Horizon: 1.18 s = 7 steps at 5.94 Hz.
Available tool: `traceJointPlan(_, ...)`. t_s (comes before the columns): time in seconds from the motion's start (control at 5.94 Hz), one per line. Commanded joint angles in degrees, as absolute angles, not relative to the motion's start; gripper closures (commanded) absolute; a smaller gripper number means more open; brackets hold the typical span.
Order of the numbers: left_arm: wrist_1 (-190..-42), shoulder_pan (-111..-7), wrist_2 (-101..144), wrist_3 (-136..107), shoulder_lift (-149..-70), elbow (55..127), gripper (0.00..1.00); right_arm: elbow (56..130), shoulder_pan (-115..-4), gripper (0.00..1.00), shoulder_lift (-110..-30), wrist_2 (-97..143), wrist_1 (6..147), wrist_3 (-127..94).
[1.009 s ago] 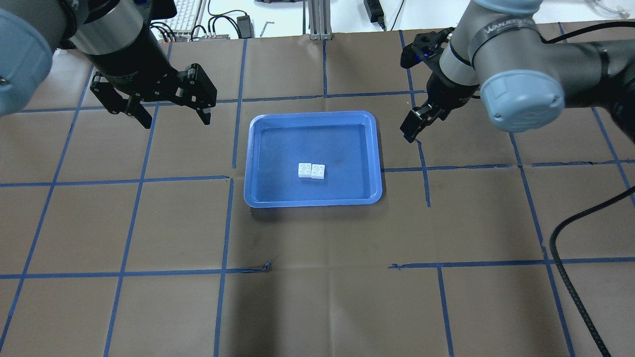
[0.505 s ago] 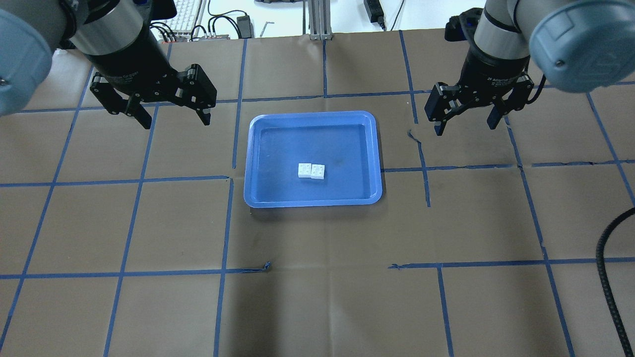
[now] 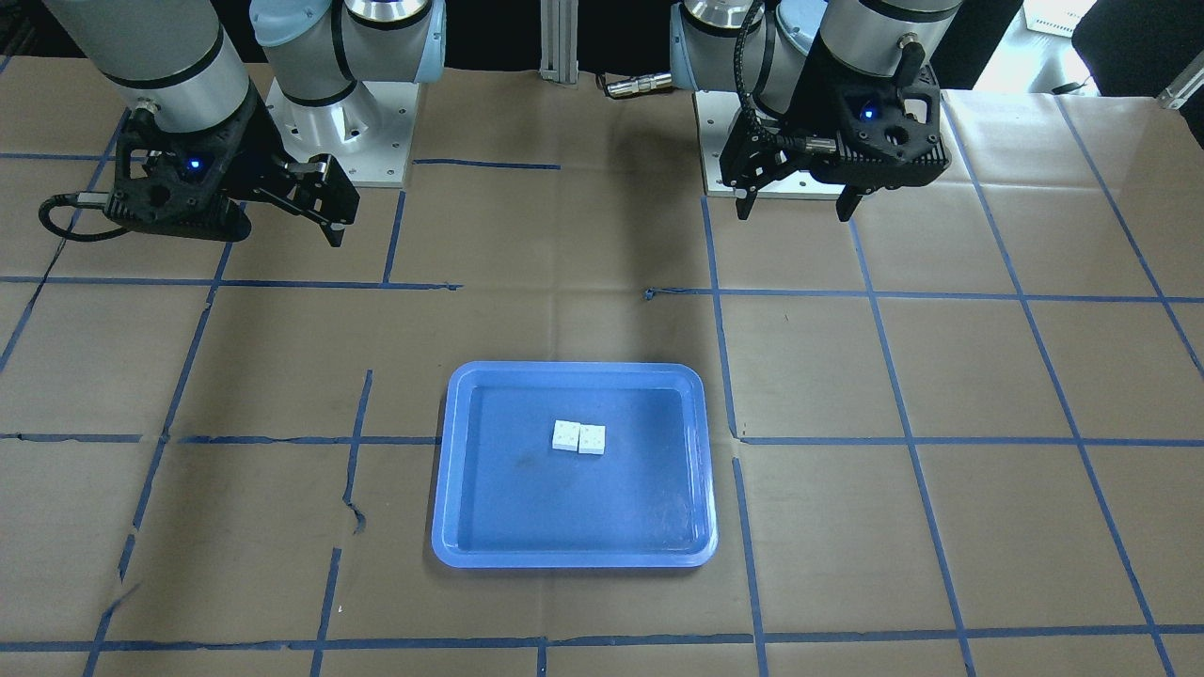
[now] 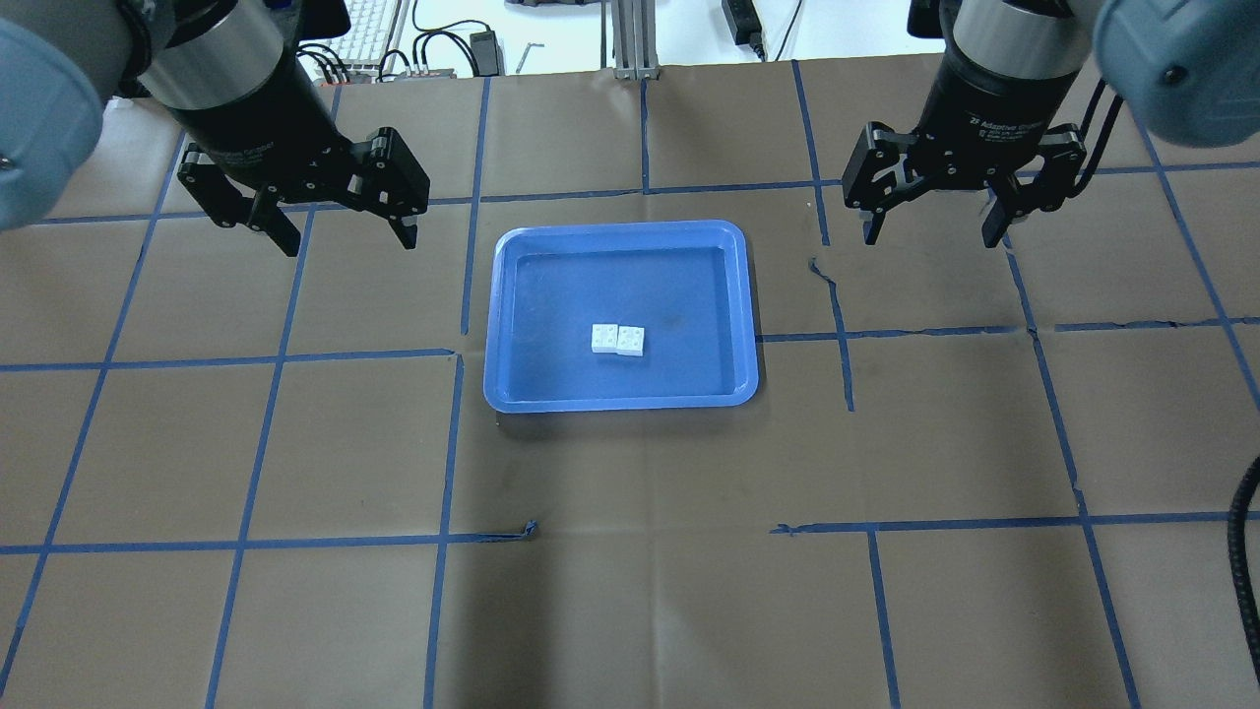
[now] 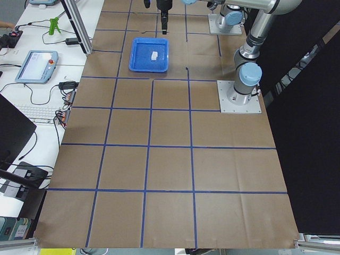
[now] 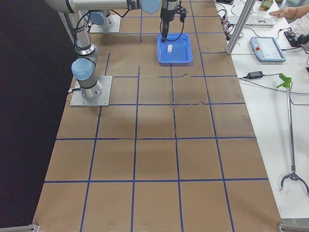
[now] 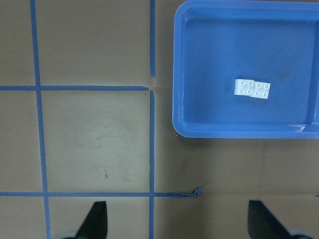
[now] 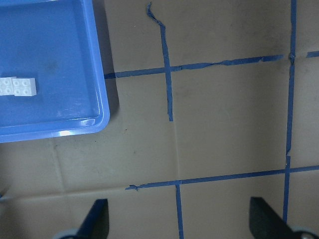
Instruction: Assemble white blocks and place on blue tray
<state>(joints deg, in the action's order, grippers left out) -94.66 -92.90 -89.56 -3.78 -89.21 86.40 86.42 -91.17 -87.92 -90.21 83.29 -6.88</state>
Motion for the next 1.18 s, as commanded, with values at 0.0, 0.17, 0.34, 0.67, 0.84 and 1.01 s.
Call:
traceJointPlan(0.0, -94.6, -92.9, -89.5, -3.8, -89.2, 86.4, 0.0, 86.3, -91.2, 0.0, -88.1, -90.0, 83.3, -7.0)
traceJointPlan(0.17, -94.7, -92.9, -89.5, -3.8, -89.2, 86.4, 0.0, 86.3, -91.2, 0.0, -88.1, -89.9, 83.3, -7.0)
traceJointPlan(0.34, -94.6, -93.0, -89.5, -3.8, -89.4, 86.4, 0.0, 86.4, -91.2, 0.0, -88.0, -90.1, 83.3, -7.0)
traceJointPlan(0.67, -94.7, -93.0, -89.4, -3.8, -89.4, 86.4, 0.0, 86.5, -91.2, 0.0, -87.9, -90.4, 83.3, -6.9)
traceJointPlan(0.84, -94.7, -93.0, -89.4, -3.8, -89.4, 86.4, 0.0, 86.6, -91.2, 0.0, -87.9, -90.5, 83.3, -6.9)
traceJointPlan(1.01, -94.7, -93.0, -89.4, -3.8, -89.4, 86.4, 0.0, 86.6, -91.2, 0.0, -87.9, -90.5, 83.3, -6.9)
